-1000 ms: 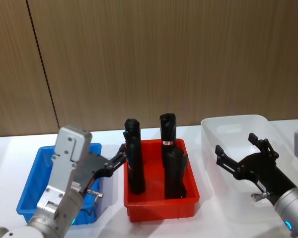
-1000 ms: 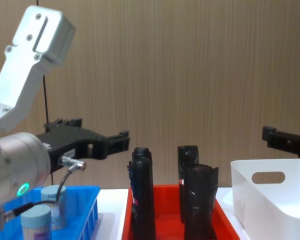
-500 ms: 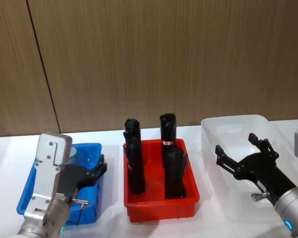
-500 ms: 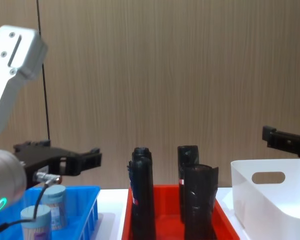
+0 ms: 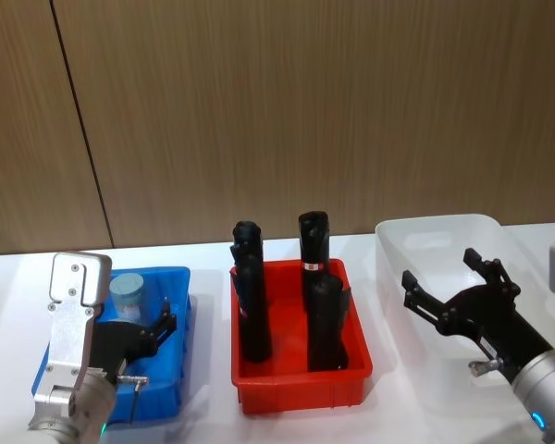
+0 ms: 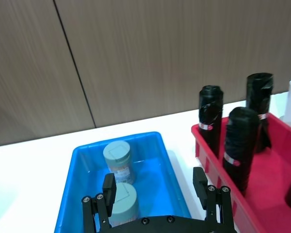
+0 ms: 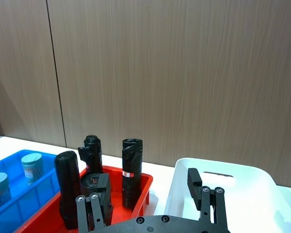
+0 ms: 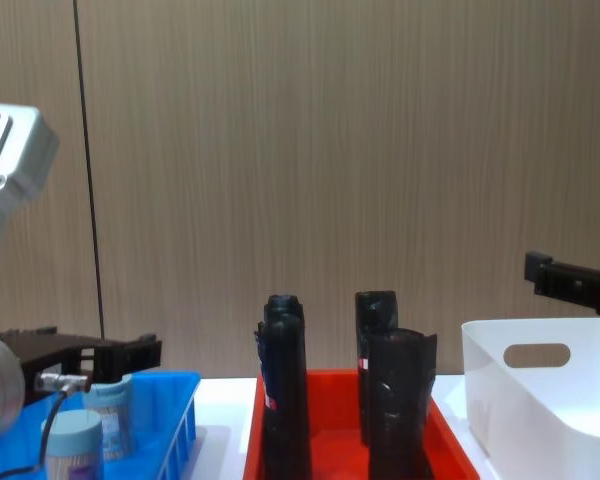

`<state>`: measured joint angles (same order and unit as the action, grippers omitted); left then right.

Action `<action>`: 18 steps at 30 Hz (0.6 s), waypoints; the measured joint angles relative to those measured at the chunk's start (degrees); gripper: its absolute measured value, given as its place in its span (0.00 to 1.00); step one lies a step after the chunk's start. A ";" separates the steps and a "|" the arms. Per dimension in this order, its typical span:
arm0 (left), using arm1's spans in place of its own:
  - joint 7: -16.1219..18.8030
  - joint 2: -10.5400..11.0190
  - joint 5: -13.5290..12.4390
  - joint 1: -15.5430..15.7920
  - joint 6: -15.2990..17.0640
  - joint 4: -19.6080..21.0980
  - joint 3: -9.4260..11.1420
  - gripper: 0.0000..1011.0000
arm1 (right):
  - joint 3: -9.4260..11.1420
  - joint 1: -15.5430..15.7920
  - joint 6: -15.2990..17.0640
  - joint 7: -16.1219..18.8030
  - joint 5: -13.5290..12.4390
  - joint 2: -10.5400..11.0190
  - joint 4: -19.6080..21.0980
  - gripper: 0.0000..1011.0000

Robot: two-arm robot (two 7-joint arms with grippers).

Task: Pick the cotton swabs from the blue box and place them into the white box.

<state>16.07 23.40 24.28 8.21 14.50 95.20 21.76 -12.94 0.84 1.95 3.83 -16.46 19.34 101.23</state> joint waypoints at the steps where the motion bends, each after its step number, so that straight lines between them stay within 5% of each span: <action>1: 0.19 -0.18 0.32 0.23 0.30 -0.41 -0.17 0.99 | 0.00 0.00 0.00 0.00 0.00 0.00 0.00 0.99; 18: 1.14 -2.18 3.90 3.11 3.54 -6.15 -2.11 0.99 | 0.00 0.00 0.00 0.00 0.00 0.00 0.00 0.99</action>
<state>17.21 21.21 28.18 11.32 18.04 89.05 19.65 -12.94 0.84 1.95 3.83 -16.46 19.33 101.23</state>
